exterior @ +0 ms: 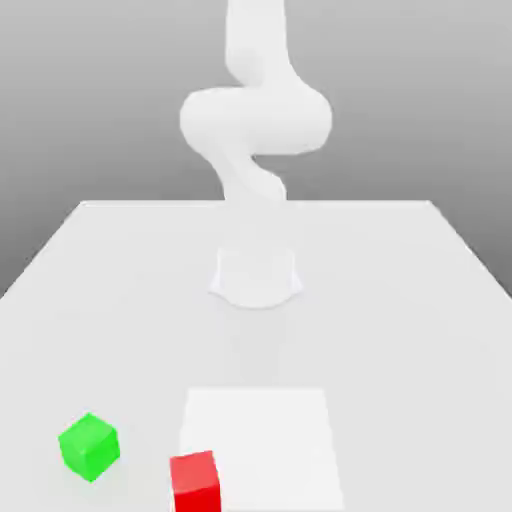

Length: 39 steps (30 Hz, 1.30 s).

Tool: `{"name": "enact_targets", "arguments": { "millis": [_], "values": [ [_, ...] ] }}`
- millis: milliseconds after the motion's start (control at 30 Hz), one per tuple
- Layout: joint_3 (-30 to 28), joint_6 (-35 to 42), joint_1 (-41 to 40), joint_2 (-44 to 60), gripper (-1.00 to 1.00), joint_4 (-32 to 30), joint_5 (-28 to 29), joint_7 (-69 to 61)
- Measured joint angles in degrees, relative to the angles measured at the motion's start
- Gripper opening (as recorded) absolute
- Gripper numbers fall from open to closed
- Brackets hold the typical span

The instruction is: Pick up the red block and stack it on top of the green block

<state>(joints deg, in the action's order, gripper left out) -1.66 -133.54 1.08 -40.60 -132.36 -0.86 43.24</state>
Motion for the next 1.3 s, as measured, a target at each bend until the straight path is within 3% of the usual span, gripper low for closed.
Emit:
{"name": "enact_targets", "arguments": {
  "millis": [533, 867, 1000, 1033, 1300],
  "values": [
    [-7.62, -11.24, 3.85, 33.66, 0.0, -3.7, -6.32, -17.3],
    [-8.6, -18.77, 2.17, 53.82, 0.0, -5.97, -5.29, -24.3],
    [-6.71, -24.97, 0.56, 62.07, 0.0, -4.99, -7.45, -26.47],
    [-6.12, -26.4, 0.08, 63.82, -1.0, -4.71, -8.06, -26.93],
    [-6.4, -25.46, 0.27, 62.73, -1.0, -4.91, -7.52, -26.55]
  ]
}}
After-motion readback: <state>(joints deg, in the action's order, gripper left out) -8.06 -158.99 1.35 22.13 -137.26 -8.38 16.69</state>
